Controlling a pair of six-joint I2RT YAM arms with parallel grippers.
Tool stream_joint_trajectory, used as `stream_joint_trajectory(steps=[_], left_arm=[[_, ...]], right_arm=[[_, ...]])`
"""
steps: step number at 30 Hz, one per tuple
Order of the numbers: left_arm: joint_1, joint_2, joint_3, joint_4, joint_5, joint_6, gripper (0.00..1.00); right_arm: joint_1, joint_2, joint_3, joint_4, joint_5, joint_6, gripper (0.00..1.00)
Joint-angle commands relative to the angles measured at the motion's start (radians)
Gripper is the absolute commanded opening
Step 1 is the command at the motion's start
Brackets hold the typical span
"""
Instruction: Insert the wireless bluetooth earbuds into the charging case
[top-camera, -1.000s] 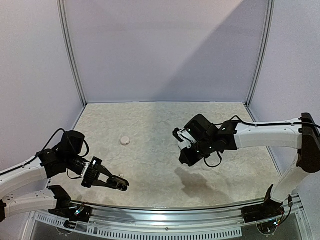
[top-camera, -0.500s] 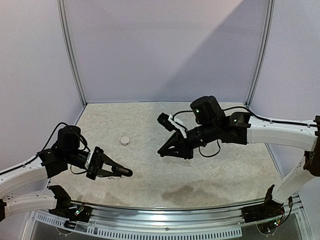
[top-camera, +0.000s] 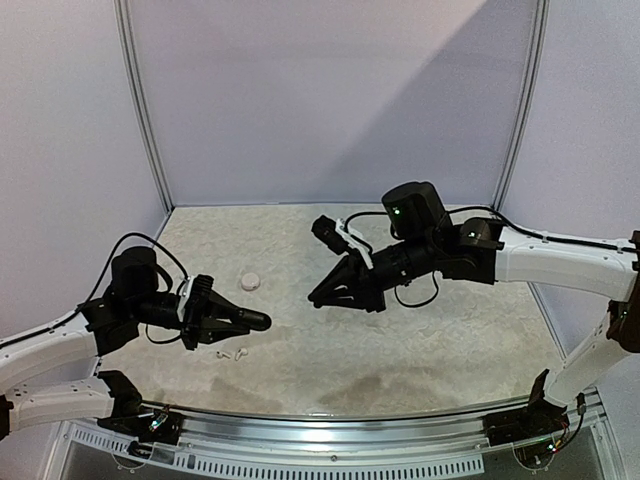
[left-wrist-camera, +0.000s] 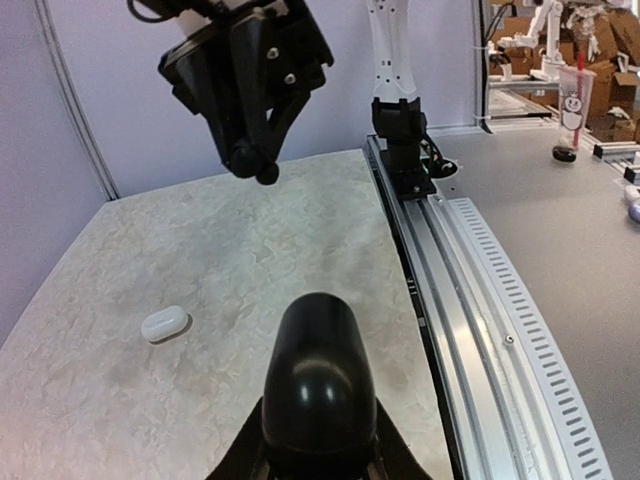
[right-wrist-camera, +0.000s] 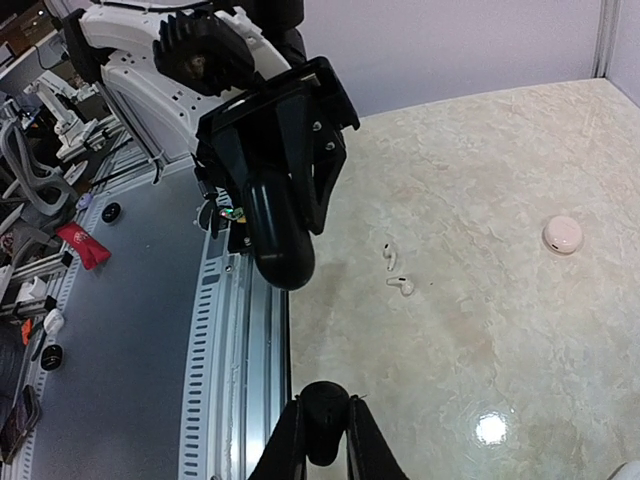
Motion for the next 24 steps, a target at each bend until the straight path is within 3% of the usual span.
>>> stream_joint_trajectory(steps=[1, 8, 18, 24], left_arm=[[-0.013, 0.019, -0.025, 0.076, -0.053, -0.119, 0.0], [-0.013, 0.017, -0.023, 0.061, -0.085, -0.13, 0.0], [-0.013, 0.005, -0.023, 0.039, -0.091, -0.121, 0.0], [-0.013, 0.005, -0.024, 0.038, -0.092, -0.118, 0.0]], right_arm=[[0.003, 0.05, -0.026, -0.014, -0.032, 0.069, 0.0], [0.011, 0.303, 0.0, -0.114, -0.11, 0.247, 0.0], [0.029, 0.576, 0.13, -0.342, -0.127, 0.141, 0.0], [0.029, 0.629, 0.173, -0.433, -0.05, 0.084, 0.11]])
